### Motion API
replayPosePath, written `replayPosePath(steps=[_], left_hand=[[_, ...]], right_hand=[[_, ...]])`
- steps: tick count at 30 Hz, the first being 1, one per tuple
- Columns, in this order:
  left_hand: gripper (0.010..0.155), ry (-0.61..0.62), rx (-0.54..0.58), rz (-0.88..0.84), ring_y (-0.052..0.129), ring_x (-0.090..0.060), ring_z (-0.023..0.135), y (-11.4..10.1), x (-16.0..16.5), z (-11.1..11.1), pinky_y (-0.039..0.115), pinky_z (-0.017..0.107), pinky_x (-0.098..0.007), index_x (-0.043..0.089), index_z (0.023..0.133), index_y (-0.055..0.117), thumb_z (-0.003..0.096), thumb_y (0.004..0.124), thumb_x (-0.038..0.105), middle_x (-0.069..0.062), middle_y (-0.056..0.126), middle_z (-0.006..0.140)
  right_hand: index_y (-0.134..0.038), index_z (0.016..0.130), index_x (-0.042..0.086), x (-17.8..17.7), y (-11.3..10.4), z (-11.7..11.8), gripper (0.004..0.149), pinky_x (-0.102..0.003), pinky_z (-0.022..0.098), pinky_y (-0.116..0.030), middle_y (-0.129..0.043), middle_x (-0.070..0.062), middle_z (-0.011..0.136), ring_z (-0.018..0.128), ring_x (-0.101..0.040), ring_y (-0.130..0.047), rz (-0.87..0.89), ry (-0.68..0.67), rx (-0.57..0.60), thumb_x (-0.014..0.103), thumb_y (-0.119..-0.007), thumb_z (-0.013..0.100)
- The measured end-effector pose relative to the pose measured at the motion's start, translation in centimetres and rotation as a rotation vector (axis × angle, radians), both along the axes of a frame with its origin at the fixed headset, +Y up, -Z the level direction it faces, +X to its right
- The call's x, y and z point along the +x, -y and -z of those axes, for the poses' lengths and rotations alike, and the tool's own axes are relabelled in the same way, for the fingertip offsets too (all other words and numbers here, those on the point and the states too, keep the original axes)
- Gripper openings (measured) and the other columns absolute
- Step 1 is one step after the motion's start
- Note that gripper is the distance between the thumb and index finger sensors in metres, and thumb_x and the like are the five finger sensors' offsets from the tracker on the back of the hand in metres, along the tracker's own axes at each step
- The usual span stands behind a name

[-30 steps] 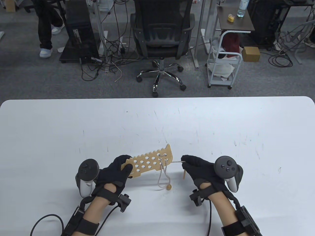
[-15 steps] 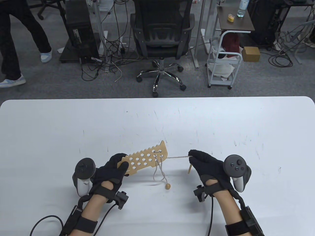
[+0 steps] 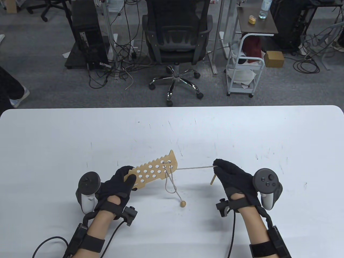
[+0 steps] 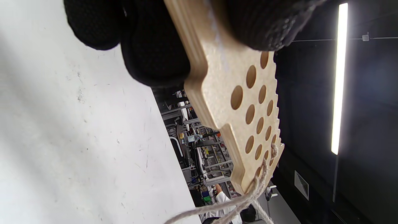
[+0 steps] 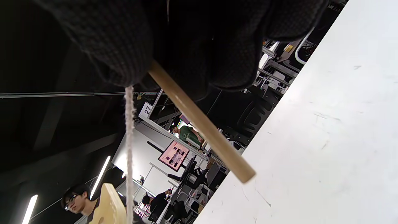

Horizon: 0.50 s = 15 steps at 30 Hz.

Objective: Thread rope through all holes on crocodile lacing toy

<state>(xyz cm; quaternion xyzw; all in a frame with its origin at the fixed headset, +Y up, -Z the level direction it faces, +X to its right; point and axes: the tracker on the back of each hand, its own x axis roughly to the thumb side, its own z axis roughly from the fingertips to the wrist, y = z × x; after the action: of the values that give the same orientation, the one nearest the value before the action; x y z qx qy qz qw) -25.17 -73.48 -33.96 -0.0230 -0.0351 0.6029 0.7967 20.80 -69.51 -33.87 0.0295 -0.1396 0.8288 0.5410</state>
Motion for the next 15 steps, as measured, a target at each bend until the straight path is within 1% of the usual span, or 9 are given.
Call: replayPosePath(steps=[10,15], left_hand=[[0.054,-0.039,-0.009,-0.002,0.098,-0.022,0.053,0.2,-0.9,0.2,0.075,0.061,-0.048,0.026,0.09,0.072,0.0394,0.079,0.043,0.002,0.091,0.075],[0.054,-0.057,-0.014,-0.008,0.098,-0.022,0.053,0.3,-1.4,0.4,0.074,0.061,-0.048,0.026,0.09,0.072,0.0394,0.079,0.043,0.003,0.091,0.075]], right_hand=[[-0.091,0.08,0.024,1.5,-0.6,-0.1,0.037,-0.058,0.059,-0.064,-0.098,-0.006,0.077,0.073,-0.037,-0.091,0.052,0.051,0.022,0.033,-0.091,0.044],[-0.091,0.08,0.024,2.3,-0.9,-0.3,0.037,-0.058,0.058,-0.065,-0.098,-0.006,0.077,0.072,-0.037,-0.091,0.077,0.077,0.028,0.033,-0.091,0.044]])
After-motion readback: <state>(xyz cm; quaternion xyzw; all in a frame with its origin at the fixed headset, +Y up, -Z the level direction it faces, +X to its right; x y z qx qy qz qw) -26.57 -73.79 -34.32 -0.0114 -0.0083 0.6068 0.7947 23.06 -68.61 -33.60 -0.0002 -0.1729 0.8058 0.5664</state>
